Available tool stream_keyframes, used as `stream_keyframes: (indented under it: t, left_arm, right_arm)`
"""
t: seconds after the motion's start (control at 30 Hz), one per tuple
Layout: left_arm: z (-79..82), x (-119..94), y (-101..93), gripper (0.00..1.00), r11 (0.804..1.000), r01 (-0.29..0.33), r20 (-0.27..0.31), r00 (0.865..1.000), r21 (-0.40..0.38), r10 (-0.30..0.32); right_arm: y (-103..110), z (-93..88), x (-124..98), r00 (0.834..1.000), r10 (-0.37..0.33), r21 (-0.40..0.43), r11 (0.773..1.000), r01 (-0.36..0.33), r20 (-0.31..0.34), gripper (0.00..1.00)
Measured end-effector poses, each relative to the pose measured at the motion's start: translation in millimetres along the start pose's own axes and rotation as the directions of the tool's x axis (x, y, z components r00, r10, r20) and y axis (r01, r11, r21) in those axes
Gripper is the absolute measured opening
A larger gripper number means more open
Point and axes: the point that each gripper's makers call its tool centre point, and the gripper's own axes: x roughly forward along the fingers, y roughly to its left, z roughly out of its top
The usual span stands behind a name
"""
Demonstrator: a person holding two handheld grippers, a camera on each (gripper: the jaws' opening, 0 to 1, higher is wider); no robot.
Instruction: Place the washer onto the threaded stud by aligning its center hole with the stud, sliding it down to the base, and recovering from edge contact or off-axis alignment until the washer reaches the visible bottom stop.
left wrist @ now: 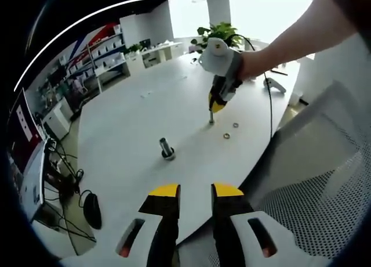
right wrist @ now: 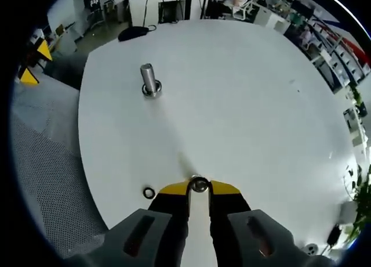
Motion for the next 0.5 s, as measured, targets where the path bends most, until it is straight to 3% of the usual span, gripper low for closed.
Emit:
stream_keyframes:
  t: [0.5]
  left_arm:
    - [-1.0,0,1.0,0.19,1.000,-0.003,-0.003,1.000,-0.006,0.003]
  right_arm:
    - [5,-11.0,24,0.999,0.024,0.014,1.000,-0.023,-0.045,0.14]
